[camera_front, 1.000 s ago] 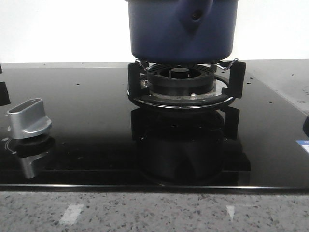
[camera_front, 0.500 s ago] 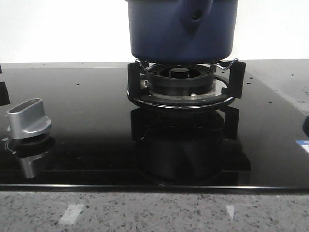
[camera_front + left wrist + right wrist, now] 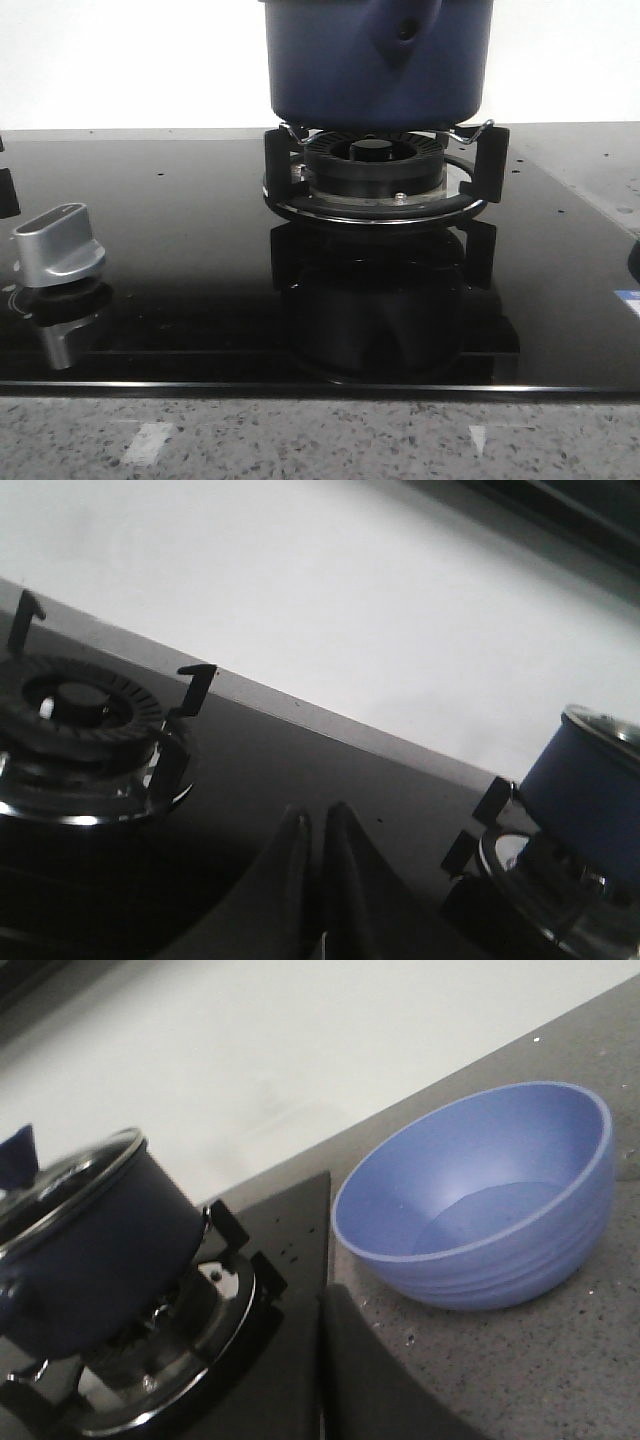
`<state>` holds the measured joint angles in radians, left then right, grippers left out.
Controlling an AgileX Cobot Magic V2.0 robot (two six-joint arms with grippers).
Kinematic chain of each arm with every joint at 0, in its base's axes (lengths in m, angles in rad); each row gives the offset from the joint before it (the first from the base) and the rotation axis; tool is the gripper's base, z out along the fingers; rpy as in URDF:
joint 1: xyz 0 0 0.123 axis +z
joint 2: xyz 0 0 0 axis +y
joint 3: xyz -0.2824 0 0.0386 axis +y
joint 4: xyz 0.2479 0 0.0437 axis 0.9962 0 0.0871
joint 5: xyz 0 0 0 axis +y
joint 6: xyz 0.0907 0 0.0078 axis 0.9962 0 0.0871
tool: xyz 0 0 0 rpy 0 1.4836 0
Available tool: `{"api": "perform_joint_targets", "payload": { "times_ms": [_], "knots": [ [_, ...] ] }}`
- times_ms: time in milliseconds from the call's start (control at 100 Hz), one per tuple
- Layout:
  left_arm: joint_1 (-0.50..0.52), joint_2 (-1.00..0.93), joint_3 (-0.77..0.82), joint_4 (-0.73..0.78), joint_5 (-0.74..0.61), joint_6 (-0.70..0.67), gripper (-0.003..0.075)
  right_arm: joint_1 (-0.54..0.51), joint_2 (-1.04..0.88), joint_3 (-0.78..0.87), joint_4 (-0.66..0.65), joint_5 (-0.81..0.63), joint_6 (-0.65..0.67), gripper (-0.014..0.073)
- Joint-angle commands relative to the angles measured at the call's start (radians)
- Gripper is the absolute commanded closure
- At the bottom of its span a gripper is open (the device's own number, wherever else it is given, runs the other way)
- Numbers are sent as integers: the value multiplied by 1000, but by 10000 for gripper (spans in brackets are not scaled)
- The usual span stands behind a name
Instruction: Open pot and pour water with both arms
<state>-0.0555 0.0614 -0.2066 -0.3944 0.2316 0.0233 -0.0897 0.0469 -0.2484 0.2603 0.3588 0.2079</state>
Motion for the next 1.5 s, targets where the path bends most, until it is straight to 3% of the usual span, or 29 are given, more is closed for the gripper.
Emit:
{"api": "perform_joint_targets", "payload": {
  "times_ms": [0, 140, 260, 400, 460, 530, 630, 720, 1020, 1270, 1490],
  "knots": [
    [-35, 78, -98, 13, 4, 135, 740, 24, 66, -113, 2, 41, -124, 668],
    [-77, 184, -181, 13, 47, 256, 740, 34, 140, -217, 2, 142, -303, 668],
    [-99, 258, -222, 13, 59, 304, 727, 34, 163, -265, 2, 148, -356, 668],
    [-145, 311, -250, 11, 62, 321, 575, 34, 164, -285, 2, 143, -356, 646],
    [-176, 323, -264, 11, 73, 323, 482, 34, 164, -285, 2, 141, -356, 597],
    [-205, 335, -271, 11, 77, 330, 437, 34, 164, -285, 2, 141, -356, 519],
    [-245, 344, -275, 11, 77, 374, 436, 34, 164, -285, 2, 137, -356, 401],
    [-280, 357, -281, 11, 77, 412, 436, 34, 164, -285, 2, 132, -356, 354],
    [-399, 412, -320, 7, 59, 498, 436, 34, 164, -285, 2, 118, -356, 354],
    [-472, 467, -333, 3, -139, 498, 438, 34, 164, -285, 2, 68, -356, 354],
    [-474, 469, -333, -147, -225, 498, 437, 34, 164, -285, 2, 20, -356, 354]
  ]
}}
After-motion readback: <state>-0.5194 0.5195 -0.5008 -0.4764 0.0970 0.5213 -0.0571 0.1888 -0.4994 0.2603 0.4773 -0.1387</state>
